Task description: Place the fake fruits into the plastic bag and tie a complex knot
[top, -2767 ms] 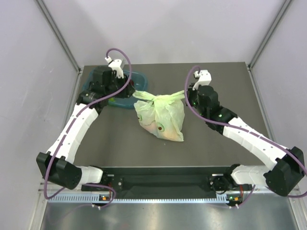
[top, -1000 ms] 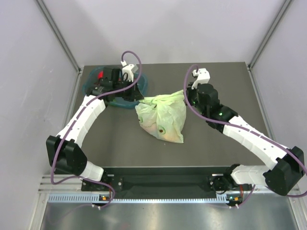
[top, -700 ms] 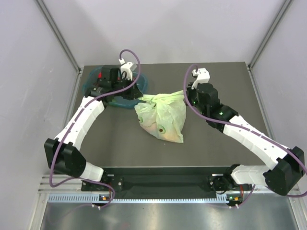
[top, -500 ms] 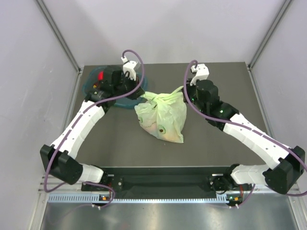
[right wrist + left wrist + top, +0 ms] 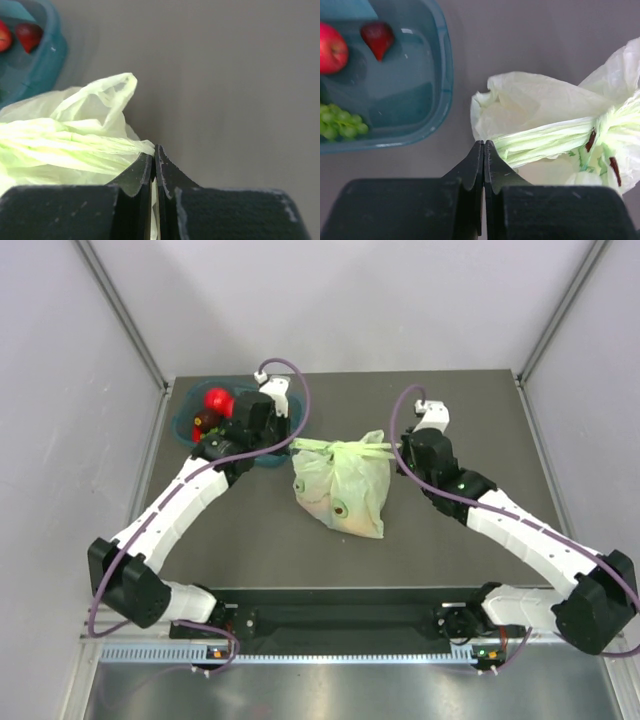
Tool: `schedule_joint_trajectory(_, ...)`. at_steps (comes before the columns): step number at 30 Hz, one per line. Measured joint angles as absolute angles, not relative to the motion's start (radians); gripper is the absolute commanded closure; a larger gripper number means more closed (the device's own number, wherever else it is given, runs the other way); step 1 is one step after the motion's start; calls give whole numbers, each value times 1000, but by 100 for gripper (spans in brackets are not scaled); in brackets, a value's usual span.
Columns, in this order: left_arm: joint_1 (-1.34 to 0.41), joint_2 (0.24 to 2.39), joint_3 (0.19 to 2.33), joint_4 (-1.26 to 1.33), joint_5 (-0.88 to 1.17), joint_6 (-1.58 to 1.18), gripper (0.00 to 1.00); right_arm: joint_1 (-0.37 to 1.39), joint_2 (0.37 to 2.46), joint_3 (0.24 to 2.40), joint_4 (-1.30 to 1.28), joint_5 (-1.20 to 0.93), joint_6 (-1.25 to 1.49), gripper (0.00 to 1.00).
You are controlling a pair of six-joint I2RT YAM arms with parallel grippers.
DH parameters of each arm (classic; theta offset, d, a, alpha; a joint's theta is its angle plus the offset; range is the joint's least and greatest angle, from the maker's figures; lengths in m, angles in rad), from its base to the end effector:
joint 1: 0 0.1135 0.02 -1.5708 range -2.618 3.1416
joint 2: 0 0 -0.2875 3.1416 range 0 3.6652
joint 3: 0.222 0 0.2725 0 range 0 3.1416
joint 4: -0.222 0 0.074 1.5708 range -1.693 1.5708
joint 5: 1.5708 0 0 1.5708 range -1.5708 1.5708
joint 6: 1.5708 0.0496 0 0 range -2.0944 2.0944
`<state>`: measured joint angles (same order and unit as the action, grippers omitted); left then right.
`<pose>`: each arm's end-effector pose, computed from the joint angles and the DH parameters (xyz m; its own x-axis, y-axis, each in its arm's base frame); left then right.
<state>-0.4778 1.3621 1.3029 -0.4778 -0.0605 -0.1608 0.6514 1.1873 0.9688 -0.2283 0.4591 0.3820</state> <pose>0.2993 -0.1516 0.3757 -0.5145 0.0865 -0.8531 0.3348 0.9362 -0.1070 0.2453 0.1594 0.3299 -0.4030 0.1130 -0.9082 -0.0813 0.9840 0.1585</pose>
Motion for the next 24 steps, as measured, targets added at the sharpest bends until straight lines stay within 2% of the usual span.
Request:
schedule_joint_trajectory(10, -471, 1417, 1158, -403, -77, -306, 100, 556, 1170, 779, -140, 416, 518, 100)
schedule_joint_trajectory(24, -448, 1417, 1137, -337, -126, -332, 100, 511, 1232, 748, -52, 448, 530, 100)
